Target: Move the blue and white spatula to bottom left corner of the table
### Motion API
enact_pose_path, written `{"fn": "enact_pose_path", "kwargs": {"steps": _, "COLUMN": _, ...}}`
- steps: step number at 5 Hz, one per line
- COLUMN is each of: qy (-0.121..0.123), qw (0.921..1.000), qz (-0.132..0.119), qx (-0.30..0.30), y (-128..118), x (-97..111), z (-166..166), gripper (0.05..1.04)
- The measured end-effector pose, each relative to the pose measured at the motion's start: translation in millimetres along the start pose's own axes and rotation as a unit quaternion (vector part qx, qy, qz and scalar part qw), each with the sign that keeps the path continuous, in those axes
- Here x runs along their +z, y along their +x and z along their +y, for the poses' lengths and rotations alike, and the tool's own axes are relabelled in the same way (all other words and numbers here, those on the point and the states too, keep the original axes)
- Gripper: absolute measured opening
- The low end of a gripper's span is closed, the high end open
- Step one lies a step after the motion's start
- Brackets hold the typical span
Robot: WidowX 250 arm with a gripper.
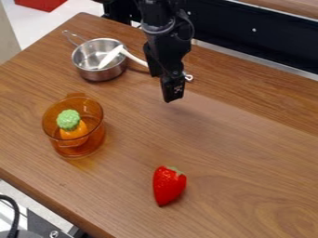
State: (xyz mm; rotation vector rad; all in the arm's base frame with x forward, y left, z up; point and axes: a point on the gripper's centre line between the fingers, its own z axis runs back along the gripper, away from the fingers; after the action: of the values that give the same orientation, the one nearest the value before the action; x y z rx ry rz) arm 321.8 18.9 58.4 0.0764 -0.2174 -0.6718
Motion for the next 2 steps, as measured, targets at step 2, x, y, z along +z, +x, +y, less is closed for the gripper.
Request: {"fn": "enact_pose_path", "kwargs": {"steps": 2, "qy": -0.009, "qw": 0.9925, "qz": 0.063, "qx": 0.105, "y": -3.9, "x": -13.8, "z": -0.5, "gripper": 0.995}}
